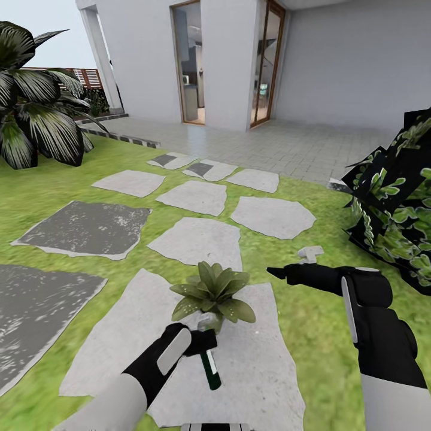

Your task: Pick up the pesticide atomizer in the garden and spray insectifuge to fully cover both potted plants in the garden.

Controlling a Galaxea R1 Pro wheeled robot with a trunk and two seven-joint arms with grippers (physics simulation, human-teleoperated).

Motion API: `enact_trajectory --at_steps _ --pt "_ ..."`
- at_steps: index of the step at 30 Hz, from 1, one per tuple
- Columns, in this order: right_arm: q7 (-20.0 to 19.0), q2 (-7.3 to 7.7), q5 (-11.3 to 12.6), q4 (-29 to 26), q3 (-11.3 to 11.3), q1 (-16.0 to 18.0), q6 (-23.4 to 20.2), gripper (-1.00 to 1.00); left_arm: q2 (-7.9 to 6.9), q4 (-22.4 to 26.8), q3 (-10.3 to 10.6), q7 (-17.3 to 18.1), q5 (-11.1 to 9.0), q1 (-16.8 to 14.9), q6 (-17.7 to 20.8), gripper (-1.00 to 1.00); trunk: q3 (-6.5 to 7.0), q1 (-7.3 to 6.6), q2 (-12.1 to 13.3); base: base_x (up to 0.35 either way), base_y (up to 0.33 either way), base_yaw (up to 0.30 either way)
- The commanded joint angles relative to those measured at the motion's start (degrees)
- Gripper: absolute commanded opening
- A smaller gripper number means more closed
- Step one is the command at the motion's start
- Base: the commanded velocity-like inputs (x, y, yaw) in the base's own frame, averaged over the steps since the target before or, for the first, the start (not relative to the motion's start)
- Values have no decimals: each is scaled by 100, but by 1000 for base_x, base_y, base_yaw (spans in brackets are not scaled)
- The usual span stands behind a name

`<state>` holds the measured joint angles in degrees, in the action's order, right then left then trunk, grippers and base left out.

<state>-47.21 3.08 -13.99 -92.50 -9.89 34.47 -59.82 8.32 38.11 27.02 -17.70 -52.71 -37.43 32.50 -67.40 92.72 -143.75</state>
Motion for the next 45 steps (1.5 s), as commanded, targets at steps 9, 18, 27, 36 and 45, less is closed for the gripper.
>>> enact_trajectory --at_steps 9,18,27,36,45 --pt "-60 11 -60 -5 -8 8 -18 100 49 -51 -581 -1236 -82 -373 609 -100 -5 -1 -2 0 0 0" --pt "-60 17 -60 -5 -13 16 -18 100 65 -527 -194 -1312 25 -600 894 -100 -5 -1 -2 0 0 0" --pt "-60 17 -60 -5 -13 16 -18 100 90 -501 129 -1233 22 -607 897 -100 -5 -1 -2 61 -203 0" --pt "-60 17 -60 -5 -13 16 -18 100 145 -437 137 -1160 -30 -608 1023 -100 -5 -1 -2 10 -29 0" --pt "-61 17 -60 -5 -13 16 -18 100 132 562 121 -1267 -341 -692 1563 -100 -5 -1 -2 0 0 0"
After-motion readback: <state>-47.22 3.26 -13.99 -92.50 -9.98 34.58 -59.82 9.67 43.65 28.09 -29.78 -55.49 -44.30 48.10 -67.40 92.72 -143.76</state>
